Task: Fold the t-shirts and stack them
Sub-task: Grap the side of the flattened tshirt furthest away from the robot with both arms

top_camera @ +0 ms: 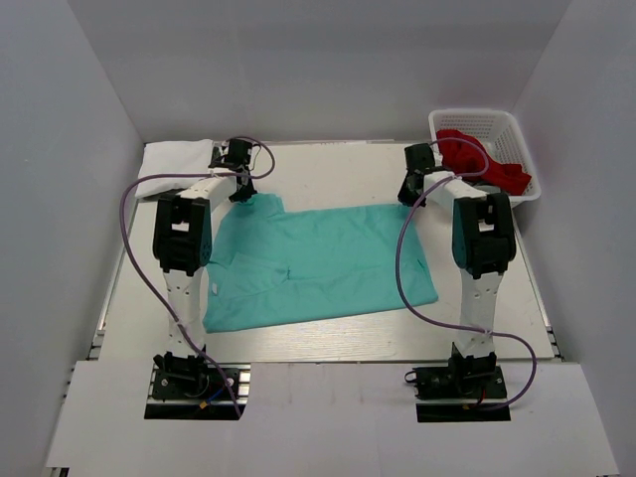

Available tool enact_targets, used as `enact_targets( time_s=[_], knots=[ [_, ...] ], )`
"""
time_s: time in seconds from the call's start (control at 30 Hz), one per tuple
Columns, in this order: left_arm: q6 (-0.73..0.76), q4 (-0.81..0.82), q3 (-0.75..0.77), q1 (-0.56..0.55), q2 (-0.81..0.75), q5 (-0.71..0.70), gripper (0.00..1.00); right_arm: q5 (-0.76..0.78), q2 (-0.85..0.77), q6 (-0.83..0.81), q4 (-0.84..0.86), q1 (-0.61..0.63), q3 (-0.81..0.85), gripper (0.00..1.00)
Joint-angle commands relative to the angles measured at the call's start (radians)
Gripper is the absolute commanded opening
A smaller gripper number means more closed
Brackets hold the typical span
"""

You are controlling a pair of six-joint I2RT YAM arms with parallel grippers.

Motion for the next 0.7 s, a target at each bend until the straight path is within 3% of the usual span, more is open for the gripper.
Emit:
enact_targets(
  time_s=[0.0,0.03,0.27,0.5,0.67],
  knots=[
    [-0.006,0.023,-0.019,0.003,-0.12,0.029,0.0,-0.008,-0.063,0.009,-0.049,0.002,-0.038,0.06],
    [-0.006,0.023,-0.019,0.003,-0.12,0.029,0.0,-0.008,-0.062,0.011,-0.043,0.004,-0.041,0.0],
    [-0.006,0.05,-0.089,-0.016,-0.234,0.041,0.0,-0.028,-0.145,-0.021,0.006,0.013,-0.072,0.0],
    [-0.062,0.109,-0.37,-0.016,-0.474,0.095,0.0,-0.031,-0.307,-0.04,0.095,0.022,-0.23,0.0],
    [-0.163,0.175,-0.652,-0.016,-0.675,0.225,0.0,-0.035,-0.402,-0.04,0.141,0.027,-0.363,0.0]
  ],
)
